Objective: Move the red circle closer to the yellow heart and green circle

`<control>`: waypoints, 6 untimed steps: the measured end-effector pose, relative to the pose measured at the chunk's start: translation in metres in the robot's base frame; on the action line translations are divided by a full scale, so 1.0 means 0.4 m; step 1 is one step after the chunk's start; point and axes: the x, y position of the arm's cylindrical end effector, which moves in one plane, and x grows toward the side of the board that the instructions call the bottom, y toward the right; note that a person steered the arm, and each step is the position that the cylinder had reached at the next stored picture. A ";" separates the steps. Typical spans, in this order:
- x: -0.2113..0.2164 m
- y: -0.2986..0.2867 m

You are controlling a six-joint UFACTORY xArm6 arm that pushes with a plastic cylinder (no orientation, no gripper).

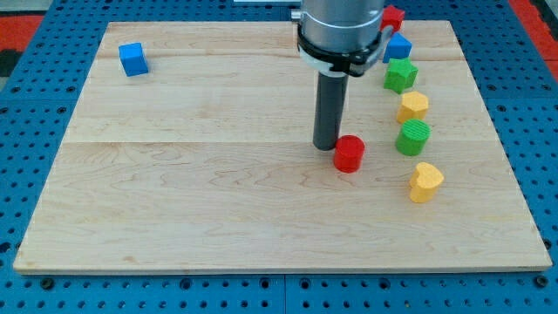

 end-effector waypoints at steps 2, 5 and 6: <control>0.010 -0.048; 0.068 0.088; 0.068 0.175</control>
